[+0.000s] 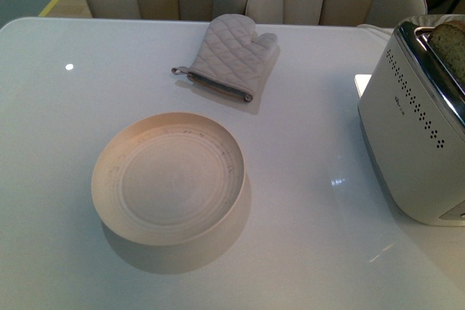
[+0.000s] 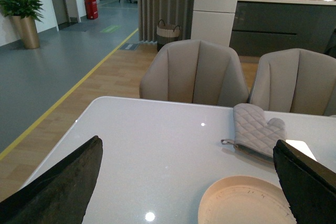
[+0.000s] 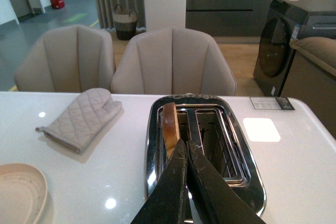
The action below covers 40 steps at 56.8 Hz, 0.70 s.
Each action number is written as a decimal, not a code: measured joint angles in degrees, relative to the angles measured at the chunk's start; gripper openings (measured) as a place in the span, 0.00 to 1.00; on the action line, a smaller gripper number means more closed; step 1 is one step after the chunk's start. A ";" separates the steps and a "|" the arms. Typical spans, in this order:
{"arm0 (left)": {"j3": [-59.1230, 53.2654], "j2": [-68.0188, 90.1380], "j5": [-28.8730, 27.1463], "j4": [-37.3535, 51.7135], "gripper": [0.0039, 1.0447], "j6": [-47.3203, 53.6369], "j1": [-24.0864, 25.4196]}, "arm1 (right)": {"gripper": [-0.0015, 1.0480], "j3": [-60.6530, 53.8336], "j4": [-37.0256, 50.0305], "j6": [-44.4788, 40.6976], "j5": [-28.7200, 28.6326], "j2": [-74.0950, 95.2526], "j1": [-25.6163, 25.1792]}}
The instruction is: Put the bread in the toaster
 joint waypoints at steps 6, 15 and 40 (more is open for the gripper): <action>0.02 -0.02 0.00 0.00 0.93 0.00 0.00 | 0.02 -0.87 -0.15 0.00 0.04 -1.60 0.00; 0.02 -0.02 0.02 0.00 0.93 0.00 0.00 | 0.02 -0.98 -7.08 0.00 -0.13 -8.00 0.00; 0.02 0.00 0.00 -0.02 0.93 0.00 0.00 | 0.02 -0.96 -10.40 0.02 0.02 -12.81 0.00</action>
